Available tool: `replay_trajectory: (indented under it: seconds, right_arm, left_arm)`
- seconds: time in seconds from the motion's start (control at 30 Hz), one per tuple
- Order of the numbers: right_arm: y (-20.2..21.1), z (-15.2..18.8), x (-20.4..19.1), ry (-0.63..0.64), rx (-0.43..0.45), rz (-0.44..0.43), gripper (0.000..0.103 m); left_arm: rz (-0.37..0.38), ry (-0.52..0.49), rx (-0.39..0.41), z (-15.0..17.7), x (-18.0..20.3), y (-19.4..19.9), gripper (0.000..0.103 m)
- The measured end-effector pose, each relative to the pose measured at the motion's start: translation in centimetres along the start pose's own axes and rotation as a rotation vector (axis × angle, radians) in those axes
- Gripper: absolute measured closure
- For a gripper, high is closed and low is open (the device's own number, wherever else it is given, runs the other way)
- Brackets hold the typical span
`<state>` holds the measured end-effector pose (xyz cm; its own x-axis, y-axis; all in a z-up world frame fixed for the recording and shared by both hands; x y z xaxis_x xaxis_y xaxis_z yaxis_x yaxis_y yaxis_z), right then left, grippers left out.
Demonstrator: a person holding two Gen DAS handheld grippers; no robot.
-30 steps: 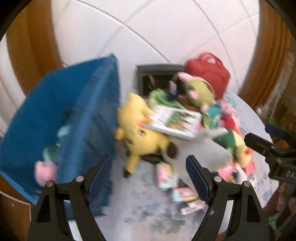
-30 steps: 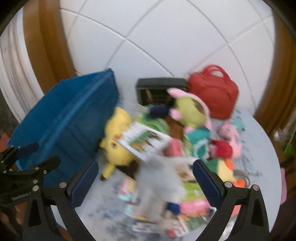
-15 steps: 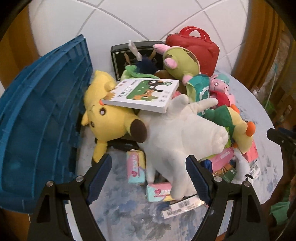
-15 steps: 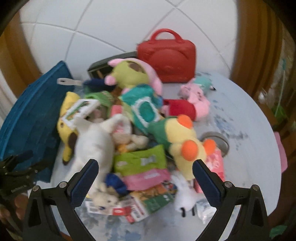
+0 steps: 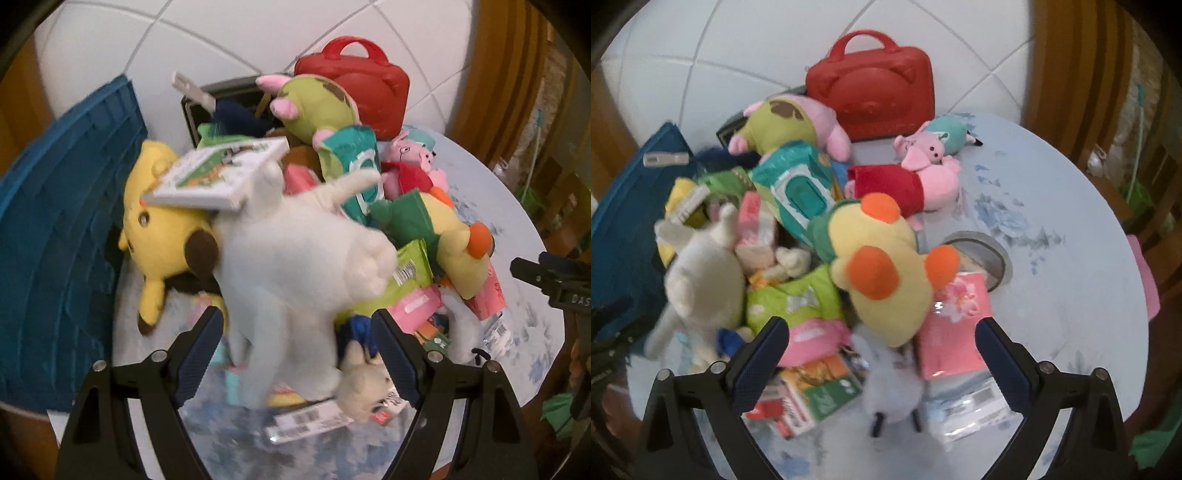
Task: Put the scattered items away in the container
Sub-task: 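Move both tools back toward the pile on the table, then grasp the cream bear plush with the left tool while the right tool grasps the white duck plush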
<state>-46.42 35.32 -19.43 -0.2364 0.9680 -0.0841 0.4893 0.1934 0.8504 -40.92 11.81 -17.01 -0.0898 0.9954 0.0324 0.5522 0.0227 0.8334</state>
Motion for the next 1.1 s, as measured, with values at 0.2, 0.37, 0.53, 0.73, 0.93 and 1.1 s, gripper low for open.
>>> replay_trajectory:
  seconds: [0.2, 0.37, 0.53, 0.73, 0.93, 1.1]
  right_arm:
    - [-1.7, 1.2, 0.8, 0.137, -0.056, -0.111, 0.045]
    - [-3.5, 3.5, 0.7, 0.177, -0.12, -0.195, 0.045]
    - [-4.9, 5.2, 0.7, 0.162, -0.159, -0.231, 0.044]
    - [-6.9, 6.2, 0.1, 0.154, -0.199, -0.208, 0.04]
    - [-9.4, 6.6, -0.7, 0.161, -0.234, -0.127, 0.04]
    - [-11.2, 7.1, -0.9, 0.14, -0.24, -0.085, 0.03]
  left_arm:
    - [-0.064, 0.134, -0.001, 3.6, 2.2, 0.1, 0.021]
    - [-0.085, 0.163, -0.028, 6.9, 3.6, -0.2, 0.021]
    - [-0.093, 0.16, -0.036, 7.5, 4.4, -1.7, 0.021]
    - [-0.065, 0.152, -0.079, 7.3, 4.8, -4.7, 0.021]
    - [-0.078, 0.125, -0.081, 7.7, 4.9, -6.4, 0.026]
    - [-0.049, 0.099, -0.077, 8.0, 4.7, -5.9, 0.049]
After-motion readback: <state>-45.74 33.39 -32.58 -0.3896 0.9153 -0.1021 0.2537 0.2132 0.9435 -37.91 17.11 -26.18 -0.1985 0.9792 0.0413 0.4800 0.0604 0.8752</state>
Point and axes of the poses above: each gripper's, at about its wrist camera, not at the fingertips, and y roughly against the way its jaws point, x to its right, z to its underside, the point moved 2 cm from there along -y, roughly the way its jaws point, and after that the axes turned 3 degrees about y, right-handed, at the moved point
